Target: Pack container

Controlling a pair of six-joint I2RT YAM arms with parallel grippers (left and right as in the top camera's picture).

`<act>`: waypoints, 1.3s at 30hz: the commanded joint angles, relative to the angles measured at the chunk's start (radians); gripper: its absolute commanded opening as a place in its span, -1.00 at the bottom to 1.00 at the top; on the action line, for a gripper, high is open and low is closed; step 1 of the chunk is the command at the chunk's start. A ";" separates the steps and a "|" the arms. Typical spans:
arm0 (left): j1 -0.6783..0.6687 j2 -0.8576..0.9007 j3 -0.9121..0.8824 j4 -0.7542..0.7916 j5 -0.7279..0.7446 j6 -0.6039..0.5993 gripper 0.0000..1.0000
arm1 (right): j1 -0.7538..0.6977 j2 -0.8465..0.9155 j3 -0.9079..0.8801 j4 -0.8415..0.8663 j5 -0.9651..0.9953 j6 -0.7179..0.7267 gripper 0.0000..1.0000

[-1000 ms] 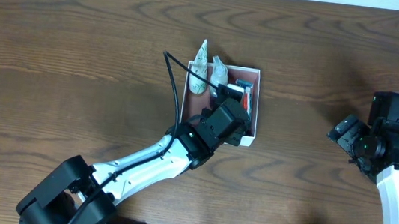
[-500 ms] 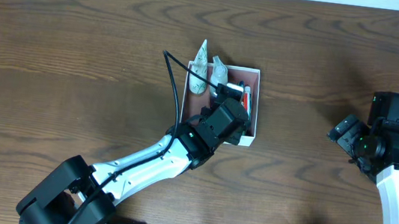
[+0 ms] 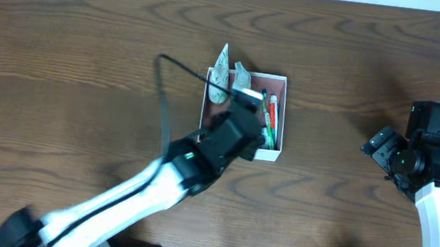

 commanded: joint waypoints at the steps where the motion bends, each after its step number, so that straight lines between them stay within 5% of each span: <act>1: 0.000 -0.185 0.032 -0.080 -0.153 0.025 0.11 | -0.010 0.002 0.006 0.000 0.004 0.014 0.99; 2: 0.000 -0.243 0.032 -0.112 -0.179 0.025 0.26 | -0.010 0.001 0.006 0.000 0.003 0.014 0.99; 3: 0.000 -0.291 0.032 -0.139 -0.193 0.025 0.99 | -0.010 0.001 0.006 0.000 0.003 0.014 0.98; 13: 0.001 -0.666 0.031 -0.499 -0.201 0.116 0.96 | -0.010 0.002 0.006 0.000 0.003 0.014 0.99; 20: 0.000 -0.729 0.031 -0.801 -0.201 0.124 0.96 | -0.010 0.002 0.006 0.000 0.003 0.014 0.98; 24: 0.000 -0.729 0.031 -0.884 -0.244 0.031 0.96 | -0.010 0.001 0.006 0.000 0.003 0.014 0.98; 31: 0.023 -0.772 -0.041 -0.798 -0.249 -0.006 0.96 | -0.010 0.002 0.006 0.000 0.004 0.014 0.98; 39: 0.430 -0.873 -0.284 -0.422 -0.098 0.046 0.96 | -0.010 0.002 0.006 0.000 0.003 0.014 0.99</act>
